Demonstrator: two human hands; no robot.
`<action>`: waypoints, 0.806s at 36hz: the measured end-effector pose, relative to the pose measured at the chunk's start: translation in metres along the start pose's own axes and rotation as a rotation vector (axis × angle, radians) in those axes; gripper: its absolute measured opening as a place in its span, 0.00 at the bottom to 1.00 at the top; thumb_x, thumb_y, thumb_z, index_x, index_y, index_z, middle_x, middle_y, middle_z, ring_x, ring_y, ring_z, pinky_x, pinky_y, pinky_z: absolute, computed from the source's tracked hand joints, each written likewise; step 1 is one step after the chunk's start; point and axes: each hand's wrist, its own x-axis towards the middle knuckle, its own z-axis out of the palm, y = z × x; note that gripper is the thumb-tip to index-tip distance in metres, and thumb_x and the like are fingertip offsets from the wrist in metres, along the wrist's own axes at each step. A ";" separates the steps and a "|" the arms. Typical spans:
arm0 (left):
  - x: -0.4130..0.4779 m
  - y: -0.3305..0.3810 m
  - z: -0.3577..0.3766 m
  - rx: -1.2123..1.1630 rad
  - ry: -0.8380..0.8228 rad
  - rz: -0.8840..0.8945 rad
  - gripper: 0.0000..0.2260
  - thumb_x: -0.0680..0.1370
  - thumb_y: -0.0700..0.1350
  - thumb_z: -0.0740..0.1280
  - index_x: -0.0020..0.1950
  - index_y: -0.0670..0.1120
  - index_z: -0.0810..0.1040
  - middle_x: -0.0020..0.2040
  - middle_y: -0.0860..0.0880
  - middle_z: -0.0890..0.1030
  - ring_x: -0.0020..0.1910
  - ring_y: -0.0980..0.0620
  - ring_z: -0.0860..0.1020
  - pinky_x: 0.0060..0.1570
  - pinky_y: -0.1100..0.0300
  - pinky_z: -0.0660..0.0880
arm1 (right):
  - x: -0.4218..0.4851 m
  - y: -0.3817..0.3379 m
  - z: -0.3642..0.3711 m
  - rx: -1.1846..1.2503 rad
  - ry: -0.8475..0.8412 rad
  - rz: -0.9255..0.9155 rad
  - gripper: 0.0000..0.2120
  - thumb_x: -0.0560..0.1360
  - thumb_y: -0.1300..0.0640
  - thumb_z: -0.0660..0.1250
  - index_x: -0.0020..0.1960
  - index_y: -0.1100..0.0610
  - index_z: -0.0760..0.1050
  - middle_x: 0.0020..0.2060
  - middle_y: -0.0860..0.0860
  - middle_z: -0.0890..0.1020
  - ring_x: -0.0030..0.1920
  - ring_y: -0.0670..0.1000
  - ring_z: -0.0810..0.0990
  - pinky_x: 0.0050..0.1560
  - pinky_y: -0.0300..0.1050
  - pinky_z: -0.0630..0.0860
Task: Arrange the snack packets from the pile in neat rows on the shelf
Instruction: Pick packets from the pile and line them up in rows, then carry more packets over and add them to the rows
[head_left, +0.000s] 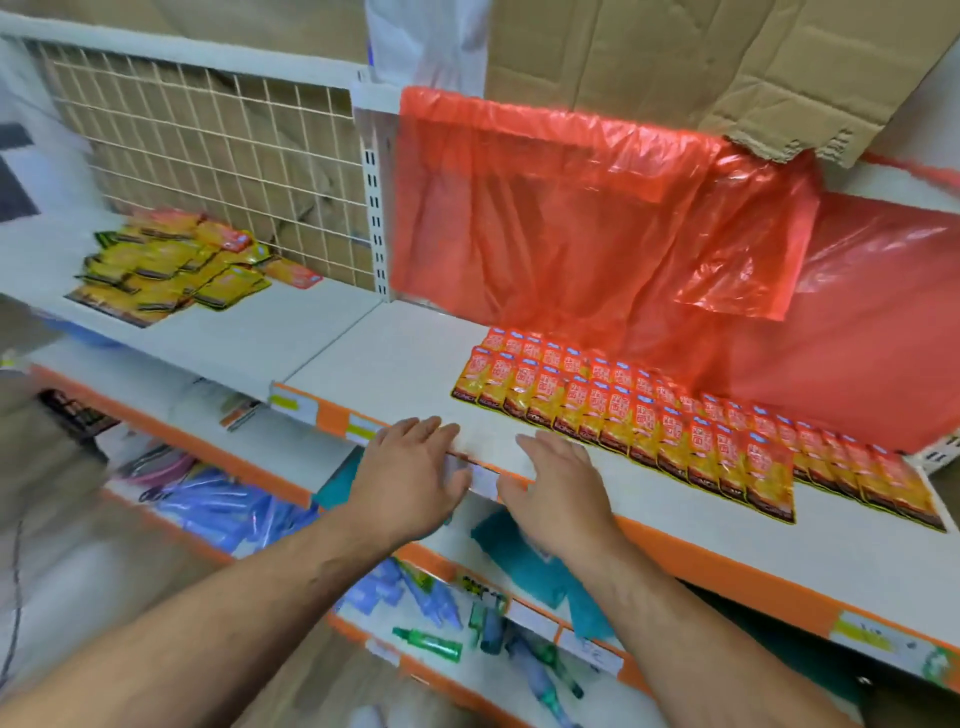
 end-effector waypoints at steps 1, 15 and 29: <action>-0.005 -0.010 -0.003 -0.006 0.017 -0.025 0.29 0.72 0.63 0.57 0.67 0.50 0.76 0.66 0.46 0.78 0.65 0.44 0.75 0.66 0.47 0.70 | 0.001 -0.011 0.004 -0.003 -0.008 -0.026 0.28 0.78 0.43 0.62 0.76 0.48 0.64 0.76 0.47 0.64 0.75 0.51 0.59 0.74 0.48 0.60; -0.046 -0.191 -0.049 -0.035 0.140 -0.195 0.27 0.70 0.61 0.59 0.61 0.47 0.80 0.56 0.46 0.83 0.53 0.43 0.80 0.52 0.49 0.78 | 0.055 -0.192 0.082 -0.054 -0.059 -0.233 0.28 0.75 0.44 0.65 0.73 0.48 0.69 0.71 0.49 0.71 0.71 0.53 0.65 0.72 0.49 0.64; -0.039 -0.395 -0.093 -0.029 0.230 -0.261 0.25 0.72 0.60 0.60 0.63 0.48 0.79 0.57 0.49 0.82 0.55 0.45 0.79 0.55 0.50 0.76 | 0.136 -0.379 0.163 -0.018 -0.090 -0.353 0.27 0.77 0.43 0.64 0.73 0.50 0.69 0.71 0.48 0.71 0.71 0.51 0.65 0.71 0.46 0.64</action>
